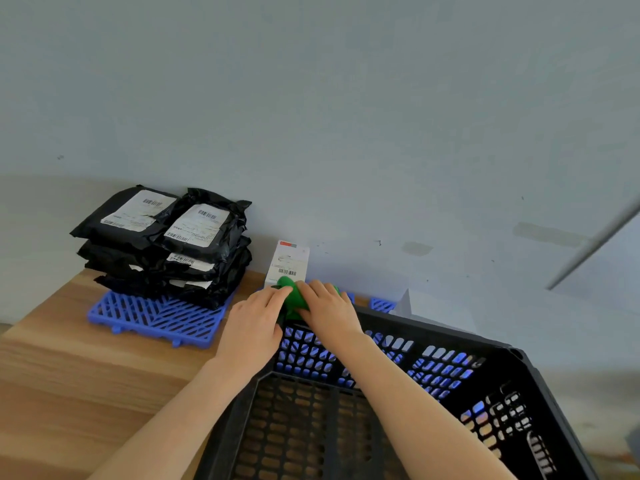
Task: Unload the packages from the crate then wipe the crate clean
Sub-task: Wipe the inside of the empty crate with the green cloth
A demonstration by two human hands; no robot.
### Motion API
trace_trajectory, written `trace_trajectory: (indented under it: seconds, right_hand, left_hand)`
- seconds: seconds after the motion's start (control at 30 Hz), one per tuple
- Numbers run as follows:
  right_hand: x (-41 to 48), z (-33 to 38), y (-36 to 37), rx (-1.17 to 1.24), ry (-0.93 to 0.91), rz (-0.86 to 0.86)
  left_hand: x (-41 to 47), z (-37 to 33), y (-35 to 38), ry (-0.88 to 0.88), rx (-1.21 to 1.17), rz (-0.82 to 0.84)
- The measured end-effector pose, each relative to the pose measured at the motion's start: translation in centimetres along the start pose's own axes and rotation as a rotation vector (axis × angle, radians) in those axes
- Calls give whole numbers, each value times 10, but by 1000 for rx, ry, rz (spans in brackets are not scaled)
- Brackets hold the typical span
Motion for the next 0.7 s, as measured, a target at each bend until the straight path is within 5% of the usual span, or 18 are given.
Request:
trace_trajectory:
  seconds: [0.37,0.53,0.7]
  right_hand:
    - [-58,-92,-17,-45,65,-31]
    - [-90,-144,-31,-57,100,-17]
    - [-113,-188,-47,-42,108,53]
  left_hand:
    - [2,-4,-4,71,89,34]
    - [3,-10,3,161,321,-15]
    - [13,-60,33,274,318,10]
Point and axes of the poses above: each hand's wrist, its own x-axis towards the middle knuckle, its own y-axis out of the palm, z = x × y, the point moved 2 cm from there along x, towards the middle knuckle, and after that the axes turned 7 degrees about -z, right-handed, at the moved point
